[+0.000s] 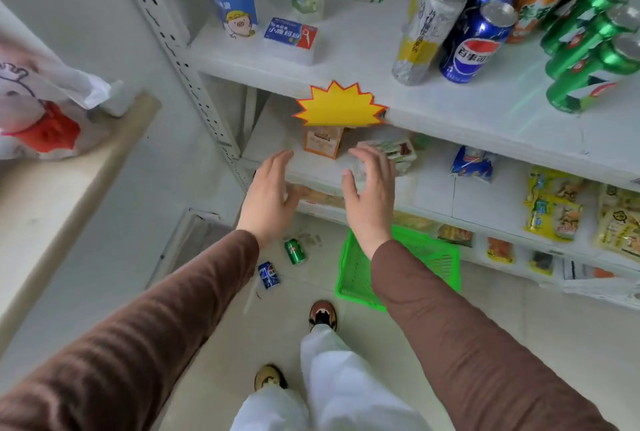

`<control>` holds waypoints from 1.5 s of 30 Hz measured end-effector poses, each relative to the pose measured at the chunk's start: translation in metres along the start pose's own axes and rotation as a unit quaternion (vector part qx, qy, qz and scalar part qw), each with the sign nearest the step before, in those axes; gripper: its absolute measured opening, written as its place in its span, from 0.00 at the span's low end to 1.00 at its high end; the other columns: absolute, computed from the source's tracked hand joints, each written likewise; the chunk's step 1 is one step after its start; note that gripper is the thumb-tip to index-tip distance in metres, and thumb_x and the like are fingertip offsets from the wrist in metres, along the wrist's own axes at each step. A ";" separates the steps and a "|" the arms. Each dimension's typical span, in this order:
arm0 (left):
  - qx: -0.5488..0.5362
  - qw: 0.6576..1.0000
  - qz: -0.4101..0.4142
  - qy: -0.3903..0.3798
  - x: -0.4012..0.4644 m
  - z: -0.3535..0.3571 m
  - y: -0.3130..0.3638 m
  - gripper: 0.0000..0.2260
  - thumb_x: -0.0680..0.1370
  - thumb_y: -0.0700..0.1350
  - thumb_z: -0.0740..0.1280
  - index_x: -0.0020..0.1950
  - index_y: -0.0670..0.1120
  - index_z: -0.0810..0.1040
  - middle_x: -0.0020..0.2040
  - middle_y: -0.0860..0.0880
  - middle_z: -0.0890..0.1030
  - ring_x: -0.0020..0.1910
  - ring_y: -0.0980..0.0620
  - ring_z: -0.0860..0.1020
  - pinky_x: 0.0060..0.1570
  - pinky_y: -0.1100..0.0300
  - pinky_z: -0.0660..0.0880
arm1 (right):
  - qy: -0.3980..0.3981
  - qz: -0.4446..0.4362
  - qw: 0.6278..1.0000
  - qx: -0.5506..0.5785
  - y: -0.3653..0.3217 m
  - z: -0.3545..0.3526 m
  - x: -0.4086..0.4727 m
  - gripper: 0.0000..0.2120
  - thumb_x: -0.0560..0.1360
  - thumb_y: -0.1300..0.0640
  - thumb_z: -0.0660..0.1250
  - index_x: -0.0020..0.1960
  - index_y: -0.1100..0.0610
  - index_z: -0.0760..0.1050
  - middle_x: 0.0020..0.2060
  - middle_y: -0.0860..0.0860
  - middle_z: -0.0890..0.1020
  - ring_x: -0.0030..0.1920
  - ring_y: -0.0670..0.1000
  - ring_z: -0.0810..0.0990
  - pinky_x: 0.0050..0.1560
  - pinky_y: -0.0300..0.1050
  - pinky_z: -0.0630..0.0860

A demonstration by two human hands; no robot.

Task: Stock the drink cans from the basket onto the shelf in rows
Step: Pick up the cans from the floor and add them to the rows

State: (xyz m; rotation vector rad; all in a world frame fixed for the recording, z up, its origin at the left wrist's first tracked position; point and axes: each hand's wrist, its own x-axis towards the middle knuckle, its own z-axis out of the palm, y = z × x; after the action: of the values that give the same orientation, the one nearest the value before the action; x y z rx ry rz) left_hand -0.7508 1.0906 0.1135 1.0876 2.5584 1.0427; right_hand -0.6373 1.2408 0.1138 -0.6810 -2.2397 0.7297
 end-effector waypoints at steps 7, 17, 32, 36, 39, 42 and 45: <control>0.008 0.984 -0.161 -0.080 -0.128 0.046 -0.111 0.32 0.74 0.39 0.67 0.77 0.45 0.60 0.75 0.45 0.64 0.73 0.45 0.62 0.71 0.61 0.56 | -0.118 0.131 0.984 0.009 0.034 0.077 -0.148 0.10 0.76 0.64 0.67 0.56 0.56 0.78 0.53 0.50 0.78 0.56 0.53 0.76 0.56 0.50 0.73; -0.016 0.946 -0.291 -0.140 -0.214 0.185 -0.255 0.31 0.75 0.39 0.68 0.76 0.46 0.60 0.73 0.46 0.66 0.70 0.45 0.67 0.69 0.56 0.64 | -0.223 0.352 0.909 -0.024 0.155 0.224 -0.304 0.10 0.76 0.65 0.67 0.55 0.55 0.78 0.52 0.51 0.81 0.51 0.56 0.80 0.52 0.52 0.77; 0.018 0.948 -0.281 -0.148 -0.189 0.413 -0.441 0.29 0.76 0.42 0.67 0.76 0.48 0.62 0.71 0.47 0.68 0.68 0.46 0.68 0.67 0.54 0.68 | -0.324 0.310 0.890 -0.088 0.364 0.463 -0.331 0.18 0.77 0.53 0.71 0.64 0.58 0.75 0.60 0.56 0.77 0.61 0.58 0.75 0.59 0.50 0.73; 0.024 0.957 -0.255 -0.136 -0.192 0.439 -0.470 0.28 0.76 0.40 0.66 0.75 0.47 0.63 0.71 0.46 0.69 0.68 0.47 0.69 0.66 0.59 0.65 | -0.356 0.328 0.865 -0.128 0.397 0.506 -0.341 0.31 0.73 0.46 0.74 0.68 0.62 0.70 0.63 0.59 0.74 0.63 0.61 0.71 0.60 0.50 0.68; 0.035 0.967 -0.219 -0.128 -0.196 0.448 -0.489 0.27 0.76 0.38 0.66 0.74 0.47 0.65 0.70 0.47 0.71 0.67 0.48 0.69 0.65 0.60 0.65 | -0.371 0.340 0.853 -0.137 0.412 0.529 -0.346 0.35 0.70 0.43 0.76 0.68 0.62 0.69 0.63 0.60 0.74 0.63 0.61 0.71 0.60 0.50 0.69; 0.036 0.968 -0.209 -0.135 -0.205 0.451 -0.500 0.29 0.75 0.37 0.65 0.75 0.48 0.64 0.71 0.48 0.70 0.67 0.48 0.69 0.66 0.57 0.68 | -0.362 0.383 0.844 -0.103 0.420 0.540 -0.351 0.37 0.67 0.43 0.79 0.66 0.61 0.70 0.61 0.58 0.76 0.61 0.60 0.75 0.60 0.50 0.72; 0.035 0.964 -0.223 -0.142 -0.209 0.445 -0.495 0.29 0.75 0.37 0.66 0.75 0.49 0.64 0.70 0.48 0.71 0.65 0.48 0.71 0.64 0.53 0.71 | -0.326 0.426 0.843 -0.045 0.405 0.527 -0.351 0.33 0.63 0.43 0.79 0.60 0.58 0.73 0.55 0.56 0.80 0.54 0.59 0.80 0.57 0.54 0.79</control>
State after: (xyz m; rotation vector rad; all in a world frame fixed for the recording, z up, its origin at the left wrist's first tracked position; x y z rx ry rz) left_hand -0.7017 0.9439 -0.5668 0.5747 2.4486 0.6351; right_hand -0.6925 1.1423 -0.6287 -1.7458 -2.5195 1.4610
